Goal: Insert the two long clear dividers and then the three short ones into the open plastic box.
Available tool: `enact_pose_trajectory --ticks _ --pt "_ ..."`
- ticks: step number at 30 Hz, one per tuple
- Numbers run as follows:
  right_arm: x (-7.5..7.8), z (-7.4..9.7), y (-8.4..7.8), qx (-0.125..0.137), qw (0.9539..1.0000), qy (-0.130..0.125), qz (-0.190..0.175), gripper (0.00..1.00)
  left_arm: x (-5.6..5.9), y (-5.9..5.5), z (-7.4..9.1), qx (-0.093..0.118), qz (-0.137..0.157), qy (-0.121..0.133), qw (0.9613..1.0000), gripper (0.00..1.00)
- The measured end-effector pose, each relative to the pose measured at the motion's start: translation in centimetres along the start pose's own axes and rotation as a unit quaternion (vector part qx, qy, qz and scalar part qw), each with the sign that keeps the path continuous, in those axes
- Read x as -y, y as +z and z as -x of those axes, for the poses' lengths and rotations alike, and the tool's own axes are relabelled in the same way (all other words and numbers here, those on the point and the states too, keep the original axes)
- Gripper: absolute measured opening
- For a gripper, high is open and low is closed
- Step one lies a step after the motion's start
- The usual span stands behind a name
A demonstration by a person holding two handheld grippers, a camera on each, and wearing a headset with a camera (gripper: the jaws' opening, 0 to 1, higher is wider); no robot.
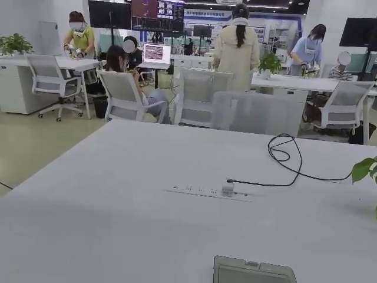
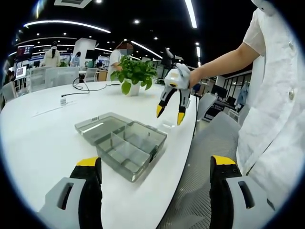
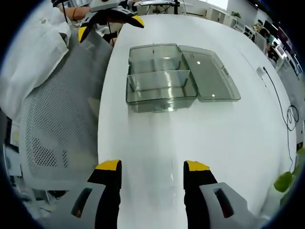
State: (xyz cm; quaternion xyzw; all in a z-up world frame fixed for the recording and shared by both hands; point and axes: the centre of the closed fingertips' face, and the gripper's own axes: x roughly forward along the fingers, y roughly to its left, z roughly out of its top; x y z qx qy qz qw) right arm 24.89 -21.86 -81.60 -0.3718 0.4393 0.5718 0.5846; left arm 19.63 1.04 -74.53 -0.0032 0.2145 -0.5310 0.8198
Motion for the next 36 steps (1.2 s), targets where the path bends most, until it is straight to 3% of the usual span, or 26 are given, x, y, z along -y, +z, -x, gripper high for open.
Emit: enact_pose_trajectory --ticks 14,22,25,27,32,36 --pt "0.4 -2.4 -2.6 -0.053 0.9980 0.004 0.035 0.50 0.0 -0.3 0.1 -0.005 0.003 0.000 1.0000 0.96" --pt "0.5 -3.0 -3.2 -0.065 0.9969 0.006 0.044 0.47 -0.2 -0.4 0.2 -0.003 0.006 0.001 1.0000 0.95" --pt "0.7 -3.0 -3.1 -0.063 0.9972 0.003 0.041 0.45 -0.3 -0.5 0.2 -0.004 0.007 0.001 1.0000 0.95" --pt "0.9 -3.1 -3.2 -0.069 0.9953 -0.009 0.067 0.43 -0.3 -0.5 0.2 -0.005 0.007 0.001 1.0000 0.95" --pt "1.1 -3.1 -3.3 -0.077 0.9936 -0.016 0.081 0.38 -0.3 -0.5 0.1 -0.005 0.007 0.001 1.0000 0.95" --pt "1.1 -3.1 -3.4 -0.076 0.9940 -0.019 0.076 0.36 -0.3 -0.5 0.2 -0.004 0.008 0.002 1.0000 0.94"
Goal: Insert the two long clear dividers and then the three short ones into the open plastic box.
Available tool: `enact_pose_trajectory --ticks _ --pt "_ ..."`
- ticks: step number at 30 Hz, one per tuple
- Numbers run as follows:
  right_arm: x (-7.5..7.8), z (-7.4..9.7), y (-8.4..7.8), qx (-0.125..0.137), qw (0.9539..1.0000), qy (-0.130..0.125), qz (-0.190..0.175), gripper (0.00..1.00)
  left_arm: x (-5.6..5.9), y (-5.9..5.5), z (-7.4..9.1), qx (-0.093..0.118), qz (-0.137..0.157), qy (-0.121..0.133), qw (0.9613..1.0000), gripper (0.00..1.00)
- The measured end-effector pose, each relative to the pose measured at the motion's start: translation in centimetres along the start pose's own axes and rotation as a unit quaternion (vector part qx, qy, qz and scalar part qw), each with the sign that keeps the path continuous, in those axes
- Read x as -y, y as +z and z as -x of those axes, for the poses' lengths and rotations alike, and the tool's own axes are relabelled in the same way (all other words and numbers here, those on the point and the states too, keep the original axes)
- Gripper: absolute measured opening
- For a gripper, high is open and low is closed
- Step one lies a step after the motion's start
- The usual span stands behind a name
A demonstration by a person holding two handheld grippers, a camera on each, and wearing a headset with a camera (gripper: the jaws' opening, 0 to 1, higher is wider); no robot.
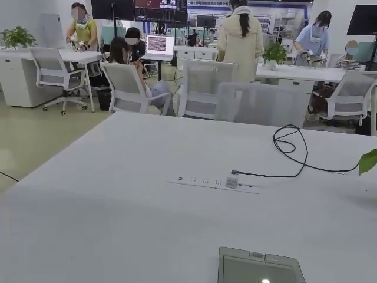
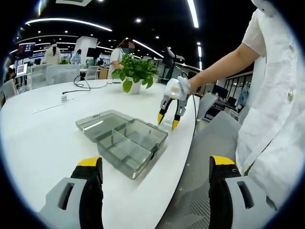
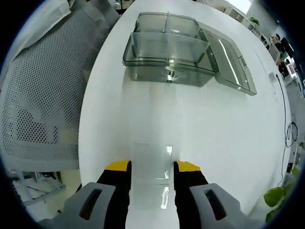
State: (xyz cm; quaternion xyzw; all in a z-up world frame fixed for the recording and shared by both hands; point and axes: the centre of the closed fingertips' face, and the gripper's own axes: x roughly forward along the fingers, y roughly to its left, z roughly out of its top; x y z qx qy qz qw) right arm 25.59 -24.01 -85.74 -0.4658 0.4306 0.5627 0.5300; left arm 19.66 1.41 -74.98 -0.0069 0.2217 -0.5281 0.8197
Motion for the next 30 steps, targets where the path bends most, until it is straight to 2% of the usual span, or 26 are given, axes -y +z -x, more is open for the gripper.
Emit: enact_pose_trajectory --ticks 4,22,30 --pt "-0.1 0.0 0.0 0.000 1.0000 -0.001 -0.001 0.33 0.0 0.0 0.0 0.000 0.000 0.001 1.0000 0.94" --pt "-0.1 0.2 0.0 -0.001 1.0000 -0.003 -0.005 0.33 0.1 -0.2 0.2 -0.002 -0.001 0.000 1.0000 0.94" --pt "0.1 2.0 1.1 0.019 0.9995 -0.021 -0.015 0.33 0.0 0.2 0.2 -0.002 -0.003 -0.001 1.0000 0.93"
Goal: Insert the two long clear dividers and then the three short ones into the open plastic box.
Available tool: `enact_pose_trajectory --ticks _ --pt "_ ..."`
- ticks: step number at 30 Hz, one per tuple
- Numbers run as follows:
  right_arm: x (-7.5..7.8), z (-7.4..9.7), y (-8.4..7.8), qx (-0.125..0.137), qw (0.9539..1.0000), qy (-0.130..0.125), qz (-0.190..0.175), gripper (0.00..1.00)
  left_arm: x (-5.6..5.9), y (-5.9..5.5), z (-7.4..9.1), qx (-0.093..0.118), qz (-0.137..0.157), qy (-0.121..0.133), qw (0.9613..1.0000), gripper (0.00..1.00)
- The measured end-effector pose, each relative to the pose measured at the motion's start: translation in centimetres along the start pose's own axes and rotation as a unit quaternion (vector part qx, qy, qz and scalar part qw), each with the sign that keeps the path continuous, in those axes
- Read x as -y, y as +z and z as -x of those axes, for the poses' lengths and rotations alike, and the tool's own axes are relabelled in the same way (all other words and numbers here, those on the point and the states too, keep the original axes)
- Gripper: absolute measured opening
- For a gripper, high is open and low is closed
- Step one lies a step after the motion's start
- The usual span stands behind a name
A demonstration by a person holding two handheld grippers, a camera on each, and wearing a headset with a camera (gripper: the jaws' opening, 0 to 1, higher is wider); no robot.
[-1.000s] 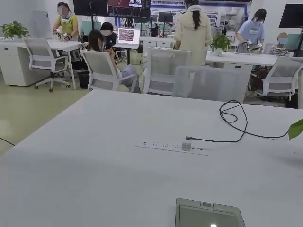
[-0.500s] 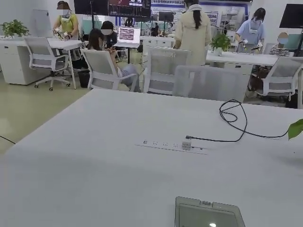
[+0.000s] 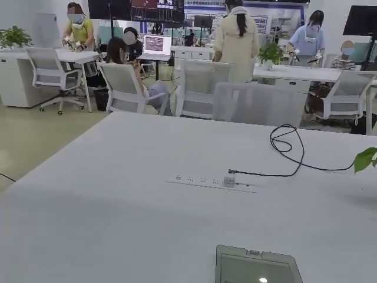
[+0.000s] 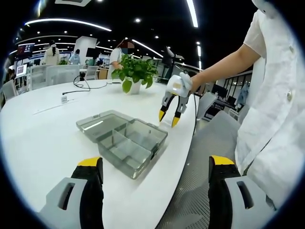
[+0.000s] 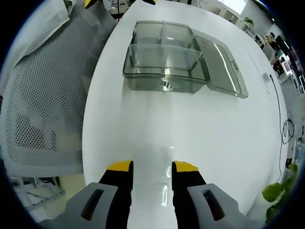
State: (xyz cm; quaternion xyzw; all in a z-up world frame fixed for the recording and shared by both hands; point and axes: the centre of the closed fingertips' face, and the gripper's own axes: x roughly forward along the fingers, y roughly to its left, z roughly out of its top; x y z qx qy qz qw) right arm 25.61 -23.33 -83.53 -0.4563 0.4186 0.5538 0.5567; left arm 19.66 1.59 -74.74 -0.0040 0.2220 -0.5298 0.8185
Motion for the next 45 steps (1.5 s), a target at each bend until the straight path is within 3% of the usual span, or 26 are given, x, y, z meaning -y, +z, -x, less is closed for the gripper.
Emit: enact_pose_trajectory --ticks 8,19,25,32,38,40,42,43,45 --pt "0.4 2.8 2.5 0.025 0.9995 -0.022 0.005 0.33 -0.2 1.1 -0.2 0.004 -0.004 -0.004 1.0000 0.93" --pt "0.1 6.4 7.2 0.045 0.9969 -0.045 0.046 0.33 -0.4 2.9 -1.0 0.015 0.003 -0.006 0.9999 0.91" --pt "0.1 7.8 9.7 0.055 0.9947 -0.063 0.060 0.33 -0.1 4.4 -1.7 0.029 0.019 -0.014 0.9993 0.89" --pt "0.0 8.8 11.9 0.067 0.9925 -0.077 0.068 0.33 0.1 6.9 -2.7 0.059 0.072 -0.021 0.9954 0.81" --pt "-0.2 9.5 13.6 0.078 0.9905 -0.087 0.073 0.33 0.5 8.3 -3.8 0.074 0.138 -0.034 0.9870 0.74" --pt "-0.2 9.7 13.9 0.080 0.9902 -0.089 0.072 0.33 0.5 8.3 -4.1 0.070 0.165 -0.032 0.9833 0.71" --pt "-0.5 9.9 14.4 0.084 0.9898 -0.090 0.071 0.33 0.9 8.5 -4.5 0.070 0.198 -0.044 0.9767 0.66" --pt "-0.5 9.9 14.6 0.086 0.9896 -0.090 0.072 0.33 0.9 8.5 -4.7 0.068 0.226 -0.046 0.9708 0.63" --pt "-0.7 10.0 15.0 0.086 0.9893 -0.092 0.074 0.33 0.9 8.9 -4.9 0.078 0.251 -0.051 0.9634 0.56"
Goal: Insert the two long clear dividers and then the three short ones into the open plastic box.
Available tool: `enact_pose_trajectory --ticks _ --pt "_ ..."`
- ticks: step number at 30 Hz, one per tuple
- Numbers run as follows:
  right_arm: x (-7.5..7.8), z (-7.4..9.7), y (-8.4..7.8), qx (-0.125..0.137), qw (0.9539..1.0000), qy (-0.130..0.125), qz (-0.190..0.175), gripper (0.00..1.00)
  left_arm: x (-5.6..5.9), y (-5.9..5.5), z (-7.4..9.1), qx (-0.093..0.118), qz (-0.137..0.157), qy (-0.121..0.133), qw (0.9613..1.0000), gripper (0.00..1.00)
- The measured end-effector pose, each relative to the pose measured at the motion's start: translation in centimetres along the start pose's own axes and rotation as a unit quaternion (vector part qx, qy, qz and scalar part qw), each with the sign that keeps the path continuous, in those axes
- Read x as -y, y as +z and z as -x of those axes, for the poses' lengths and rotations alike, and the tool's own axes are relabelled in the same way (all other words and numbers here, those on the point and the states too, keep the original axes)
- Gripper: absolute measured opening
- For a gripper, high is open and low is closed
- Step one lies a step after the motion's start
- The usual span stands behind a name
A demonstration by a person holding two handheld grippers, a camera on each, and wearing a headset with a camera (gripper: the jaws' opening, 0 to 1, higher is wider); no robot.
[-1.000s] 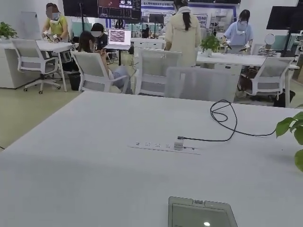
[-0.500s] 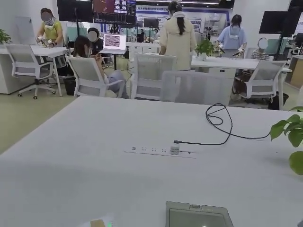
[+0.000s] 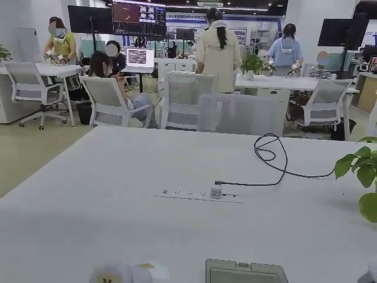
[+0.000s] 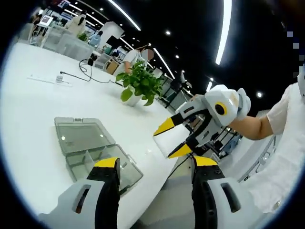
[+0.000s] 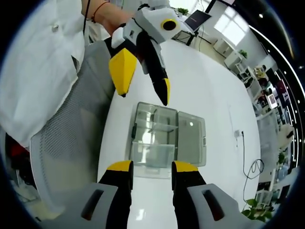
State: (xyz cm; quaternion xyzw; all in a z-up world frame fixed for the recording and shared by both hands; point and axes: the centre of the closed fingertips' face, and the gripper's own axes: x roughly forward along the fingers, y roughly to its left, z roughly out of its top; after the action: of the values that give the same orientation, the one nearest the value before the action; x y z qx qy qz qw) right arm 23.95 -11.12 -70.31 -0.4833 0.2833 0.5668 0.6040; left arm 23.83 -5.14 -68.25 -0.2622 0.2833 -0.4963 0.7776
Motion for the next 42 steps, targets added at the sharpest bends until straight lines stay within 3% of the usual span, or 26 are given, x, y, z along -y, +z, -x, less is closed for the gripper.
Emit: enact_pose_trajectory --ticks 5,11,19,27,36,42 --pt "0.0 0.3 1.2 0.008 1.0000 -0.005 0.001 0.33 0.1 0.0 -0.7 0.002 0.037 -0.006 0.9993 0.47" --pt "-0.2 0.7 2.4 0.013 0.9999 -0.008 0.008 0.33 0.8 -0.5 -1.6 -0.012 0.077 -0.016 0.9968 0.39" --pt "-0.5 0.9 3.4 0.020 0.9997 -0.007 0.010 0.33 1.4 -1.3 -2.6 -0.023 0.107 -0.029 0.9936 0.19" --pt "-0.7 0.9 3.7 0.019 0.9997 -0.005 0.015 0.33 1.5 -1.4 -2.9 -0.023 0.120 -0.033 0.9920 0.10" --pt "-0.8 0.7 3.6 0.014 0.9997 -0.003 0.020 0.33 1.9 -1.7 -3.0 -0.028 0.116 -0.040 0.9921 0.00" --pt "-0.9 0.6 3.6 0.012 0.9996 -0.004 0.024 0.33 1.9 -1.7 -3.0 -0.027 0.113 -0.039 0.9925 0.00"
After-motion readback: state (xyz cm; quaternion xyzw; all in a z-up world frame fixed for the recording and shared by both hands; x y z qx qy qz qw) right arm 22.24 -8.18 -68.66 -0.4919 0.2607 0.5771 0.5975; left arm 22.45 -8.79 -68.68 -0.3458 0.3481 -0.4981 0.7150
